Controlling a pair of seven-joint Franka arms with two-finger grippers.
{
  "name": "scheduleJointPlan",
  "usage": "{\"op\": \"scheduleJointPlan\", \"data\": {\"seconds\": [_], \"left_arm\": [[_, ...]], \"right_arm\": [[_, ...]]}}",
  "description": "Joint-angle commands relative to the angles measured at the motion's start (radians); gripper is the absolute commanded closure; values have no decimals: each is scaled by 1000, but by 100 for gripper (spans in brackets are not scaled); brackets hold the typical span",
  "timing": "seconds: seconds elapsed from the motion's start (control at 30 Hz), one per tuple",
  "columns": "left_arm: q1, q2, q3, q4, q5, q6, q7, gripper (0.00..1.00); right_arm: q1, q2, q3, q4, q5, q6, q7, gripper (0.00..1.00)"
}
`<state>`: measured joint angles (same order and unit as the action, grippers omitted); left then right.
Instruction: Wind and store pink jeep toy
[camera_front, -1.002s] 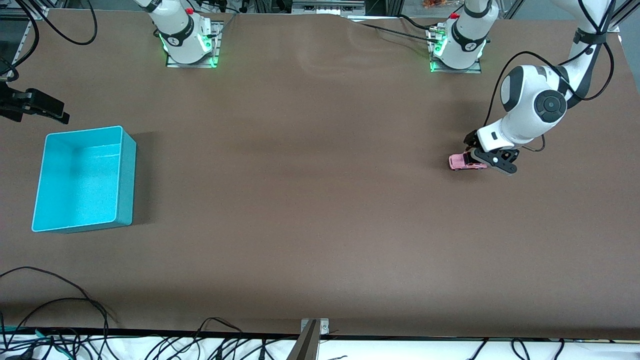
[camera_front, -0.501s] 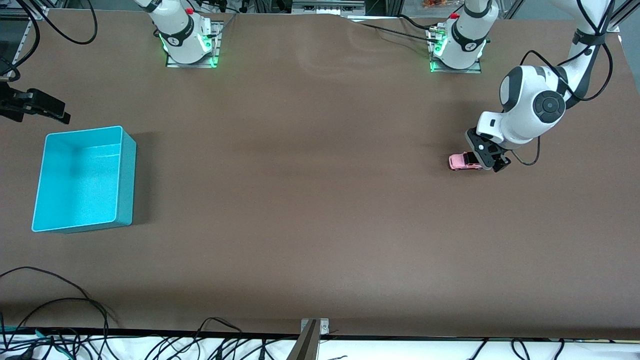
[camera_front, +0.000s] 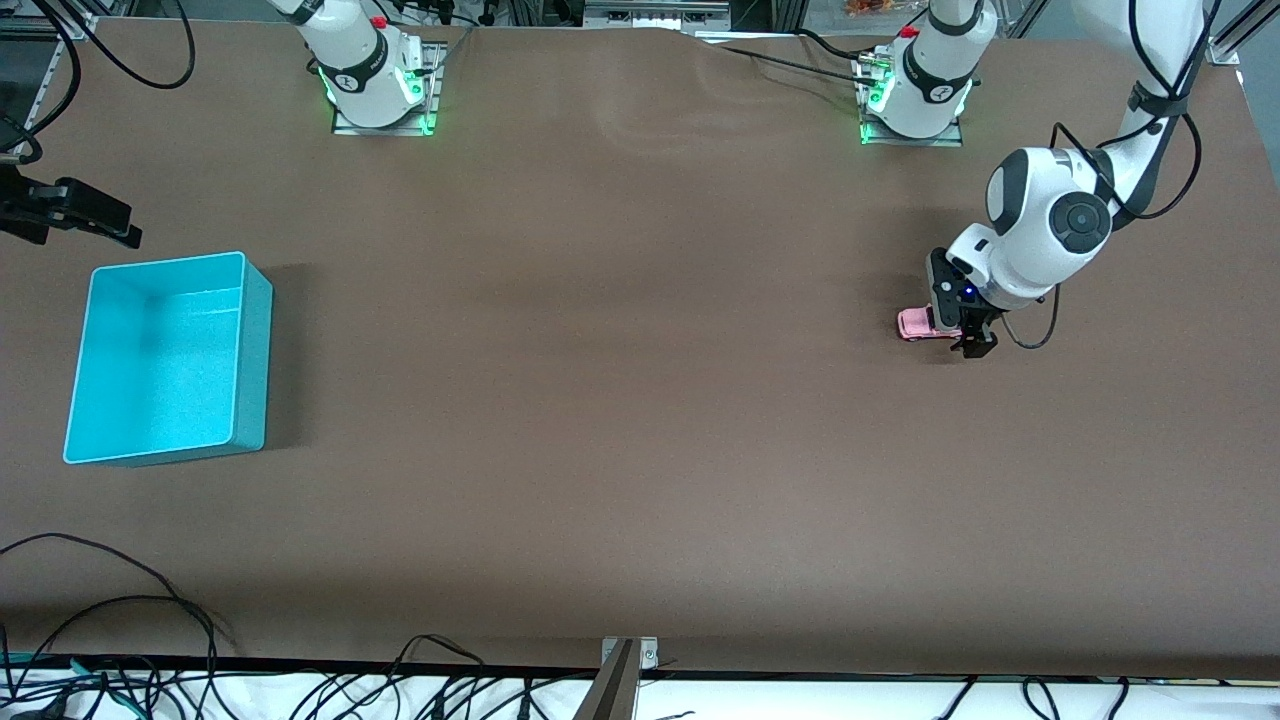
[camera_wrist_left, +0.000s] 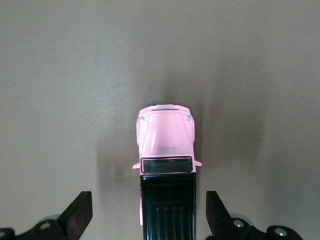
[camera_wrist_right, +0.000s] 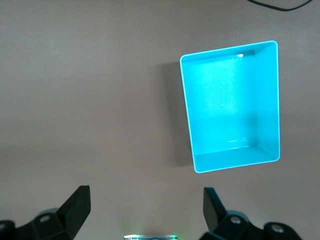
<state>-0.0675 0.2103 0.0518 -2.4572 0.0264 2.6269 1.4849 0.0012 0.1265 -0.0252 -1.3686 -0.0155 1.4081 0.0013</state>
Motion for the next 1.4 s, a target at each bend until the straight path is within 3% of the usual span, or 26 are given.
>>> {"op": "scheduleJointPlan", "data": {"seconds": [0.0,0.23,0.3,0.4,0.5,0.53,0.93,1.37], "left_arm": [[25,11,-4,-6,26,21,55,0],[32,24,-4,-16,17,22,55,4],[32,26,-4,-16,17,24,55,24],[32,24,-4,-16,17,24,55,67],[32,21,-4,-16,17,24,57,96],[32,20,-4,-16,20,24,57,100],[29,15,-4,14,33,22,126,100],[0,43,-6,35,4,21,-5,100]], "right_arm": [[-4,-22,1,-27,14,14,-3,0],[-4,-22,1,-27,14,12,-3,0],[-4,-22,1,-27,14,12,-3,0],[-4,-22,1,-27,14,12,-3,0],[-4,-21,1,-27,14,14,-4,0],[-4,-21,1,-27,14,14,-4,0],[-4,-15,1,-27,15,15,-4,0],[-7,-16,-5,-27,15,6,-6,0]]}}
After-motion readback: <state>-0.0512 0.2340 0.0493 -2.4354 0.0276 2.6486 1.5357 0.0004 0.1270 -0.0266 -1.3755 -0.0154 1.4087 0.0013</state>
